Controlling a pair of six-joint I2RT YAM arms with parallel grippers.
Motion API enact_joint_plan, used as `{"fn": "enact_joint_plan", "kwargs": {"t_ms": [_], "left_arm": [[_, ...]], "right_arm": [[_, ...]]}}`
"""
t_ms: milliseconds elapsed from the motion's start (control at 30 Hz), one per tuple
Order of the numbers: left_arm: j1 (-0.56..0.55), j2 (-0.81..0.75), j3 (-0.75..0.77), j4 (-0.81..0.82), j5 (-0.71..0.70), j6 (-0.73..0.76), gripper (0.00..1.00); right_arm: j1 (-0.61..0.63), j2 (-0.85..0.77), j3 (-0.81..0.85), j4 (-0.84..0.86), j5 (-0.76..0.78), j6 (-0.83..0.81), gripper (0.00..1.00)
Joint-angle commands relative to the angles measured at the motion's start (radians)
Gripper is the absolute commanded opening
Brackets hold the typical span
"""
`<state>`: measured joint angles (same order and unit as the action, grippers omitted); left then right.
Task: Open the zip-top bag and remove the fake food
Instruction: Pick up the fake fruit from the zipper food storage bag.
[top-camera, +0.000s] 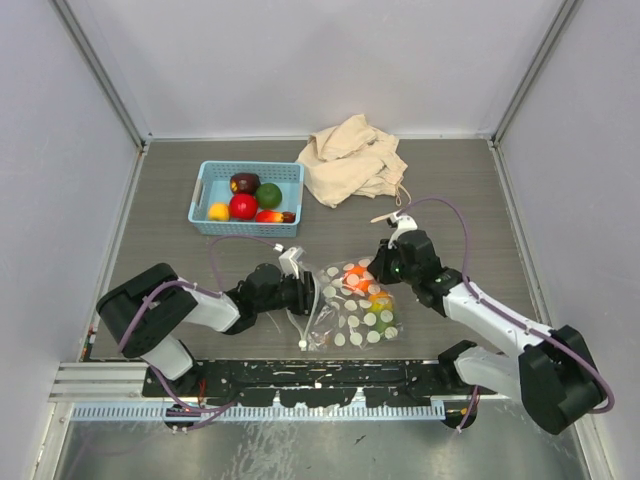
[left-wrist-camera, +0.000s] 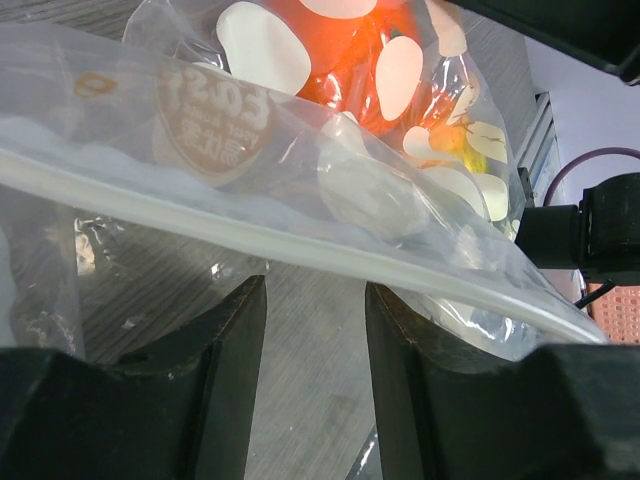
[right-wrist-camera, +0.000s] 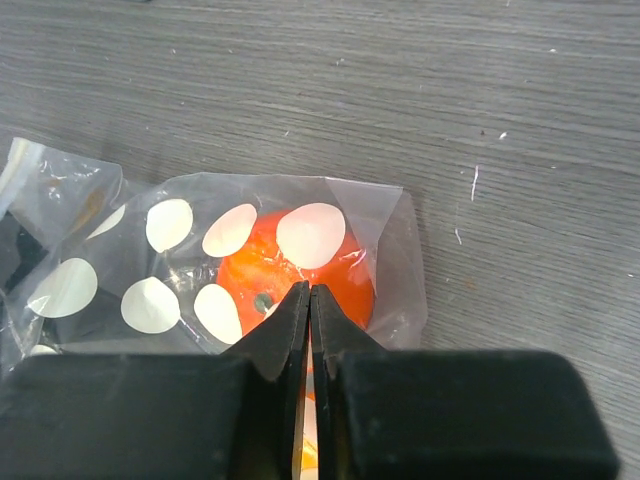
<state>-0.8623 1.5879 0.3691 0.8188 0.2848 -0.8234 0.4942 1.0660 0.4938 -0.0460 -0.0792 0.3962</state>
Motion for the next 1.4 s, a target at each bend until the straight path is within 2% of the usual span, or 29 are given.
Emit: {"fn": "enact_joint_plan", "kwargs": {"t_ms": [0, 167, 433, 667, 1033, 1367], "left_arm": [[0.000, 0.003, 0.011, 0.066, 0.003, 0.012, 0.46], [-0.001, 0.006, 0.010, 0.060, -0.009, 0.018, 0.49], [0.000, -0.006, 0.012, 0.019, -0.035, 0.037, 0.62], [0.000, -0.011, 0.021, -0.010, -0.055, 0.044, 0.69], [0.000, -0.011, 0.052, -0.059, -0.067, 0.057, 0.82], [0.000, -0.009, 0.072, -0.120, -0.075, 0.077, 0.84]], "right_arm": [[-0.004, 0.049, 0.028, 0.080, -0.029, -0.008, 0.09], [-0.005, 0.111, 0.031, 0.095, -0.054, -0.024, 0.09], [-0.005, 0.184, 0.030, 0.112, -0.113, -0.043, 0.09], [-0.005, 0.177, 0.005, 0.122, -0.132, -0.042, 0.09], [-0.003, 0.236, 0.002, 0.202, -0.323, -0.071, 0.09], [0.032, 0.302, 0.019, 0.255, -0.376, -0.061, 0.09]]}}
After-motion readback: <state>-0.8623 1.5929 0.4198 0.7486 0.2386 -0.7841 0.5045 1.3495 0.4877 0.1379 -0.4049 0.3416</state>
